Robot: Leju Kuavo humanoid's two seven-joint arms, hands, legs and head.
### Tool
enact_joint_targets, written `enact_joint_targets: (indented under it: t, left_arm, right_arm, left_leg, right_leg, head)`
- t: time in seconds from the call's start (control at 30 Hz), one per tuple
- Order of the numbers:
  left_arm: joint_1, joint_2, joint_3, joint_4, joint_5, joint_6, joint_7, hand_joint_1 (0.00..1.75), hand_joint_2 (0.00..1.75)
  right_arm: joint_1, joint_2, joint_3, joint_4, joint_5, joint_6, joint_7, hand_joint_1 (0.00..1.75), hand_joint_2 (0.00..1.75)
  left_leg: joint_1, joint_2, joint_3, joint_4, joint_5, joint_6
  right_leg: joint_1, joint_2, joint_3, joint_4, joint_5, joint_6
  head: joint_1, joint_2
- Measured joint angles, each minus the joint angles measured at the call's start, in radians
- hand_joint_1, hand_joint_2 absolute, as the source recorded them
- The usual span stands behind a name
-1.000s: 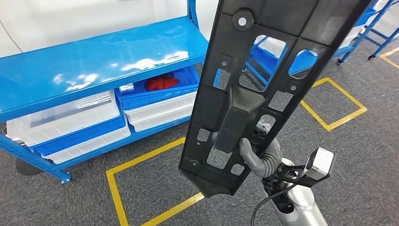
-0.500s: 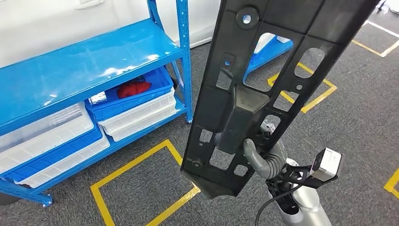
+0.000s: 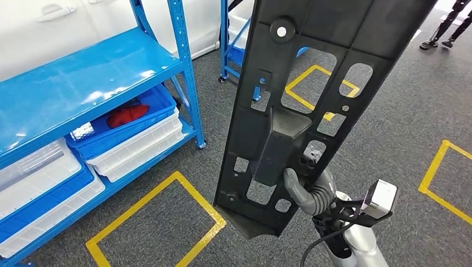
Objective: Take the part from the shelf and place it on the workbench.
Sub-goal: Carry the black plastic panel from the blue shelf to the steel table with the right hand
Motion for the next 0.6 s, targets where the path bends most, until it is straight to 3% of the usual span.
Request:
enact_joint_targets:
  t: [0.07, 0.1, 0.13, 0.17, 0.23, 0.3, 0.37, 0.43, 0.5, 0.57, 0.6]
  left_arm:
    - [0.007, -0.002, 0.0, 0.0, -0.001, -0.003, 0.005, 0.0, 1.75]
    - [0.009, -0.002, 0.0, 0.0, 0.0, -0.004, 0.005, 0.0, 1.75]
    - [0.011, -0.003, 0.0, 0.0, 0.003, -0.003, 0.005, 0.0, 1.75]
    - [0.012, -0.004, 0.0, 0.0, 0.007, -0.002, 0.005, 0.0, 1.75]
    - [0.013, -0.01, 0.001, 0.0, 0.014, 0.002, 0.003, 0.0, 1.75]
    - [0.016, -0.017, 0.001, 0.0, 0.019, 0.006, 0.002, 0.0, 1.75]
    - [0.019, -0.023, 0.002, 0.0, 0.024, 0.008, 0.003, 0.0, 1.75]
    - [0.019, -0.028, 0.002, 0.0, 0.027, 0.009, 0.005, 0.0, 1.75]
    - [0.021, -0.031, 0.003, 0.0, 0.029, 0.01, 0.005, 0.0, 1.75]
    - [0.021, -0.033, 0.004, 0.0, 0.032, 0.01, 0.004, 0.0, 1.75]
    - [0.018, -0.033, 0.004, 0.0, 0.033, 0.009, 0.003, 0.0, 1.75]
  right_arm:
    - [0.004, 0.0, -0.001, -0.003, 0.004, 0.0, 0.001, 1.75, 1.75]
    - [0.005, 0.0, -0.001, -0.002, 0.006, 0.001, 0.002, 1.75, 1.75]
    - [0.007, 0.001, -0.001, -0.001, 0.008, 0.003, 0.002, 1.75, 1.75]
    - [0.007, 0.001, -0.001, 0.0, 0.011, 0.005, 0.003, 1.75, 1.75]
    - [0.002, 0.001, -0.001, 0.003, 0.015, 0.008, 0.006, 1.75, 1.75]
    - [-0.012, 0.001, -0.001, 0.005, 0.019, 0.011, 0.013, 1.75, 1.75]
    - [-0.027, 0.001, -0.001, 0.009, 0.02, 0.015, 0.021, 1.75, 1.75]
    - [-0.037, 0.0, -0.001, 0.012, 0.02, 0.019, 0.027, 1.75, 1.75]
    - [-0.046, -0.001, -0.001, 0.014, 0.019, 0.022, 0.029, 1.75, 1.75]
    - [-0.055, -0.002, -0.001, 0.017, 0.018, 0.022, 0.03, 1.75, 1.75]
    - [-0.057, -0.002, -0.001, 0.018, 0.018, 0.022, 0.03, 1.75, 1.75]
  left_leg:
    - [-0.002, 0.023, 0.002, -0.005, 0.002, 0.006]
    - [-0.003, 0.036, 0.002, -0.004, 0.0, 0.007]
    - [-0.004, 0.048, 0.002, -0.004, -0.001, 0.007]
    - [-0.004, 0.06, 0.003, -0.004, -0.003, 0.006]
    - [-0.004, 0.082, 0.009, -0.004, -0.008, 0.001]
    - [-0.008, 0.1, 0.016, -0.003, -0.016, -0.008]
    - [-0.013, 0.116, 0.022, -0.003, -0.023, -0.018]
    - [-0.013, 0.128, 0.027, -0.004, -0.03, -0.03]
    - [-0.009, 0.097, 0.018, 0.028, -0.055, -0.039]
    - [-0.008, 0.047, -0.031, 0.14, -0.115, -0.043]
    - [-0.008, 0.035, -0.065, 0.212, -0.145, -0.043]
  right_leg:
    - [-0.003, -0.055, -0.052, 0.106, -0.057, 0.011]
    - [-0.006, -0.069, -0.084, 0.171, -0.084, 0.017]
    - [-0.01, -0.076, -0.108, 0.218, -0.097, 0.021]
    - [-0.013, -0.081, -0.115, 0.232, -0.093, 0.024]
    - [-0.016, -0.097, -0.069, 0.146, -0.038, 0.025]
    - [-0.009, -0.136, -0.001, 0.017, 0.006, 0.013]
    - [0.0, -0.151, 0.023, -0.032, 0.011, -0.004]
    - [0.002, -0.131, 0.022, -0.035, 0.011, -0.019]
    - [-0.002, -0.111, 0.025, -0.042, 0.014, -0.033]
    - [-0.003, -0.093, 0.027, -0.046, 0.016, -0.043]
    - [-0.001, -0.083, 0.027, -0.045, 0.015, -0.046]
  head:
    - [0.0, 0.0]
    - [0.0, 0.0]
    - [0.0, 0.0]
    - [0.0, 0.0]
    - [0.0, 0.0]
    - [0.0, 0.0]
    - [0.0, 0.0]
    - [0.0, 0.0]
    - [0.0, 0.0]
    - [0.0, 0.0]
    - [0.0, 0.0]
